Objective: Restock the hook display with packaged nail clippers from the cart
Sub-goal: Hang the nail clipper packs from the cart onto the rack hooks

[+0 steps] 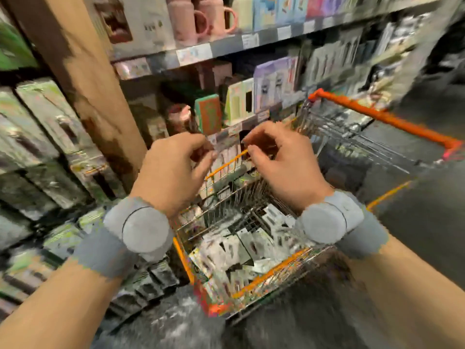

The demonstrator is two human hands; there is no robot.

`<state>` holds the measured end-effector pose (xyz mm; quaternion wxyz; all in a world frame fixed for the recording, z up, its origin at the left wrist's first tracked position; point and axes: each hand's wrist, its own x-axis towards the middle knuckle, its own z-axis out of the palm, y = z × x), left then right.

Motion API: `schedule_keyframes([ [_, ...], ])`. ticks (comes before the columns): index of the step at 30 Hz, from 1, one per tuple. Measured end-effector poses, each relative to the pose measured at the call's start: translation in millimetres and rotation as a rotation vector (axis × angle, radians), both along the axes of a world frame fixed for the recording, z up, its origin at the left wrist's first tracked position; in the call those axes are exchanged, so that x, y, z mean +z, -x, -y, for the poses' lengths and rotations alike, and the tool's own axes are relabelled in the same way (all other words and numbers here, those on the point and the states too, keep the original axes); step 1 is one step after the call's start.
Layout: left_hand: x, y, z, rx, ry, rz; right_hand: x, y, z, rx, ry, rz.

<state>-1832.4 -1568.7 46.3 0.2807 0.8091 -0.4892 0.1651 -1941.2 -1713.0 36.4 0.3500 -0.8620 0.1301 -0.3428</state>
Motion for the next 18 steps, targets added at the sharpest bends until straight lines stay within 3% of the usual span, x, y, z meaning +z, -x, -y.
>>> schedule_keyframes([
  [9, -85, -4, 95, 0.162, -0.115, -0.386, -76, -5, 108, 0.005, -0.21, -0.276],
  [18, -211, -73, 182, 0.251, -0.456, -0.724, -185, -75, 201, -0.014, -0.225, -0.587],
])
